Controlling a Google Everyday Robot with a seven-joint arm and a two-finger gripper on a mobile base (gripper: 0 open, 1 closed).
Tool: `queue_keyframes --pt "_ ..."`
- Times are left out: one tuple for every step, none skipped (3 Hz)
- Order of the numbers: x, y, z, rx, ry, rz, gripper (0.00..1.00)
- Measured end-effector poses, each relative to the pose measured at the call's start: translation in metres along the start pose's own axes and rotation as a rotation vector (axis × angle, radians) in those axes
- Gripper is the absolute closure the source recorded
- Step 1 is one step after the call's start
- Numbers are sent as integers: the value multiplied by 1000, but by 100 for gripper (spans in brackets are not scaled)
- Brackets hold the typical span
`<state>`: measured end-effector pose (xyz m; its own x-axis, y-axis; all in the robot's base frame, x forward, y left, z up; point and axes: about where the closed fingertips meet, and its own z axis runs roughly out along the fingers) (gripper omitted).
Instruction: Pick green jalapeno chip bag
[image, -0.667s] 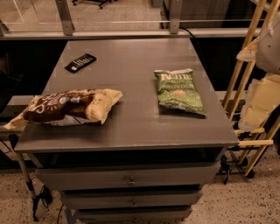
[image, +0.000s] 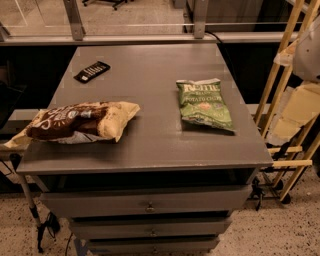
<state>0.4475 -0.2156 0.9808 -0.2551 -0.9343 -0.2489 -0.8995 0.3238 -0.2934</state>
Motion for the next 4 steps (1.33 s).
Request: queue_keyframes --pt "-12 -30 11 72 -96 94 0" --pt "-23 -67 24 137 -208 216 0" --pt "-32 -98 39 169 -282 375 0" --pt "-32 -98 39 169 -282 375 0"
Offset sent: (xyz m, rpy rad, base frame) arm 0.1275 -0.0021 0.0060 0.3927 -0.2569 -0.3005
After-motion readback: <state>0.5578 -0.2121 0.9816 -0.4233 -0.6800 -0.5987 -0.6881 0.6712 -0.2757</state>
